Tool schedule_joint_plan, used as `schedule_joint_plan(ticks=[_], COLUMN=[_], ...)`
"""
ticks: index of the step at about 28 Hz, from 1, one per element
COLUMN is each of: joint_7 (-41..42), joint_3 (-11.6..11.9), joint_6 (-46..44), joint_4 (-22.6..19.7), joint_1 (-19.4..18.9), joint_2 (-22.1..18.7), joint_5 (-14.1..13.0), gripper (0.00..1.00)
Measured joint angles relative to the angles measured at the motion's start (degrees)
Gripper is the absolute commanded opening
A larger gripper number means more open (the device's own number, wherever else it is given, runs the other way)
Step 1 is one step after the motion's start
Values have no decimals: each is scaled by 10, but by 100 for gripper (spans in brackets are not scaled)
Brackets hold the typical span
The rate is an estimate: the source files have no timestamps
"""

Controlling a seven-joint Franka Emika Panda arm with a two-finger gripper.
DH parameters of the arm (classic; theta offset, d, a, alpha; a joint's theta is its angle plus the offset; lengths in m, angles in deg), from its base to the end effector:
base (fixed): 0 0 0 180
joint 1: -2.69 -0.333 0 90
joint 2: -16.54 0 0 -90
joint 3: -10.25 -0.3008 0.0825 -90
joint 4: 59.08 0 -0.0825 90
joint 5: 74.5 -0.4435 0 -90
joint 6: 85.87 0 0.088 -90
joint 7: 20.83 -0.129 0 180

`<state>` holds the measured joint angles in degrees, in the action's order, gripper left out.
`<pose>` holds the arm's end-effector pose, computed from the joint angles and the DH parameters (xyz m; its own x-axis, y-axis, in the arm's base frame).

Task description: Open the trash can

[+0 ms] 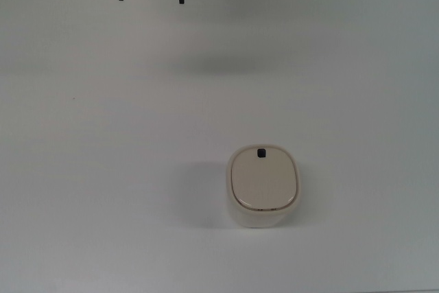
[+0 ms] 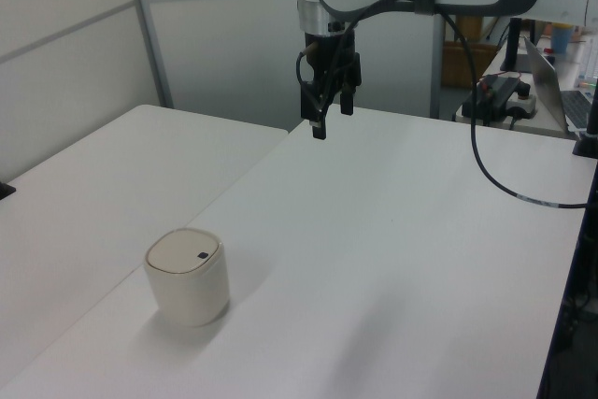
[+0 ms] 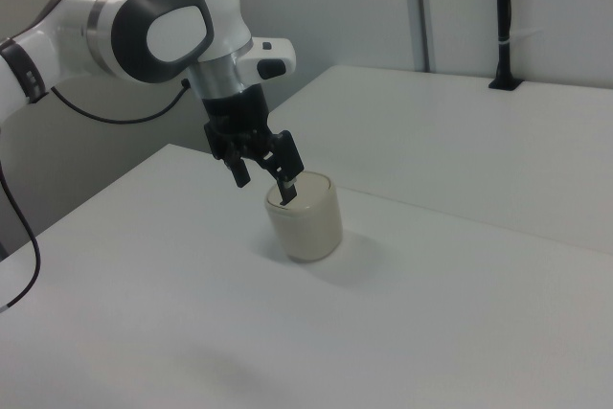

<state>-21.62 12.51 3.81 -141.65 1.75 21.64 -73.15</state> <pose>0.6409 -0.0168 0.6000 0.9987 -0.0367 0.0355 -0.0376 -0.9989 0.0266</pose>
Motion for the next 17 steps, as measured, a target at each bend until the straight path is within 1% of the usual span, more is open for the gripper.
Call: schedule_joint_plan(ticks=[1,2,4,5,6,7,17], joint_7=[0,0,0,0,0,0,4], joint_3=[0,0,0,0,0,0,0], joint_6=[0,0,0,0,0,0,0], joint_4=[0,0,0,0,0,0,0], joint_1=[0,0,0,0,0,0,0], joint_2=[0,0,0,0,0,0,0], joint_5=[0,0,0,0,0,0,0], gripper=[97,87,62,39,4,0,0])
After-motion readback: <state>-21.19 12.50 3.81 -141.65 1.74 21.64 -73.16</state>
